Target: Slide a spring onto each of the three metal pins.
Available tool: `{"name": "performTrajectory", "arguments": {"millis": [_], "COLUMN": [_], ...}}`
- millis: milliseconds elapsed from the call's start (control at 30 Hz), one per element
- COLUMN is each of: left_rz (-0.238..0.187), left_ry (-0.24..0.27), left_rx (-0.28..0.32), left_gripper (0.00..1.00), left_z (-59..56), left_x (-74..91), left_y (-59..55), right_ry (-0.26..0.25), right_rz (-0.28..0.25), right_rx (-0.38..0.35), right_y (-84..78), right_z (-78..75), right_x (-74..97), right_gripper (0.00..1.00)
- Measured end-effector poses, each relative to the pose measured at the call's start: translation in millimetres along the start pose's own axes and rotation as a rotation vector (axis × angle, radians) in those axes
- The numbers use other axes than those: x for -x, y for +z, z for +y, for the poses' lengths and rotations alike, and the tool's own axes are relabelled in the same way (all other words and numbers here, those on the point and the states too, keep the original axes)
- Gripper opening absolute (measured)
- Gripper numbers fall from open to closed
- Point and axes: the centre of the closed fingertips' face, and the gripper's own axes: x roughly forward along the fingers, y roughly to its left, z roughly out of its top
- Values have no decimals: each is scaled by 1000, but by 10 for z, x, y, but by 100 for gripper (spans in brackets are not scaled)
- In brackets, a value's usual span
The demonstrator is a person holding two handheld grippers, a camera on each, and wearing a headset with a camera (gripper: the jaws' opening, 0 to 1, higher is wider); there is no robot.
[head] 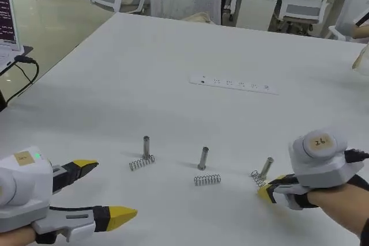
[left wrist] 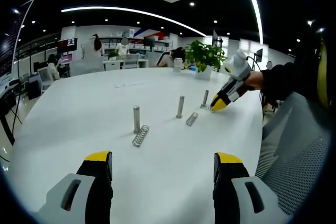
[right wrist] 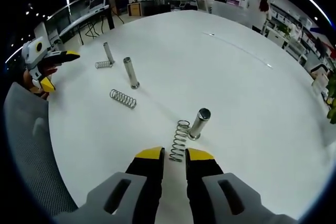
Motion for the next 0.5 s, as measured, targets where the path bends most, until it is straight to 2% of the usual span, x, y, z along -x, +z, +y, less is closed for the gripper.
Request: {"name": "performTrajectory", "arguments": {"millis": [500], "left_rz": [-4], "left_ry": [1], "left_rx": [1], "left_gripper": [76], "left_z": [-1], "left_x": [0], "left_y": [1], "right_ry": [-8], "right_rz": [19], "right_rx": [18], "right_y": [-52], "right_z": [-5], "right_x": [-22], "right_gripper": [12]}}
